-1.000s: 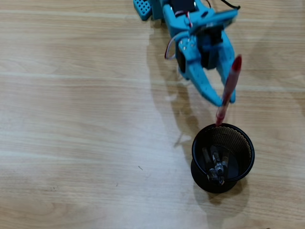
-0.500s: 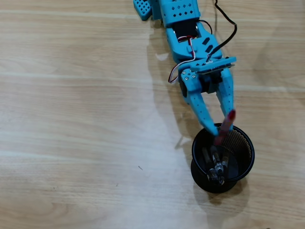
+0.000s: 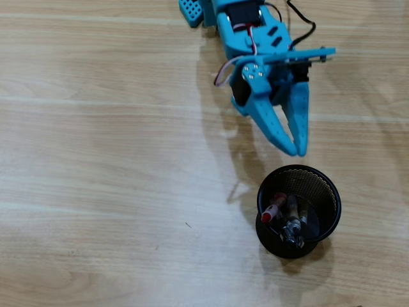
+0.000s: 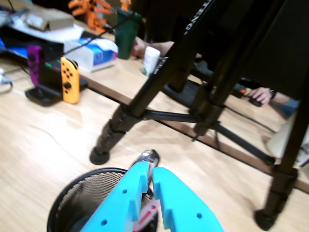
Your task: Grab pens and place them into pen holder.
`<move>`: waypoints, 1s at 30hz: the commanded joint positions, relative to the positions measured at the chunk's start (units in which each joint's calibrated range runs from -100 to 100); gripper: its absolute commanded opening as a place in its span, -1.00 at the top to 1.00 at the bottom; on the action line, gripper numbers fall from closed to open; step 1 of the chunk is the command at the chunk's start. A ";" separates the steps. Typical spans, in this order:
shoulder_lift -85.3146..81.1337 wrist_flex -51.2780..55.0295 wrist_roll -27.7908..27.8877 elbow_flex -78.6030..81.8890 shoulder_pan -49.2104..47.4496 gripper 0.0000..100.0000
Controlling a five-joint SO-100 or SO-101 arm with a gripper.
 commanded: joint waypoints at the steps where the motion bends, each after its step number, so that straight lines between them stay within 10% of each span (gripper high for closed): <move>1: -11.68 12.48 4.24 -0.47 1.44 0.96; 16: -44.37 68.52 24.14 0.08 10.68 0.96; 30: -83.61 76.35 35.65 36.28 17.17 0.96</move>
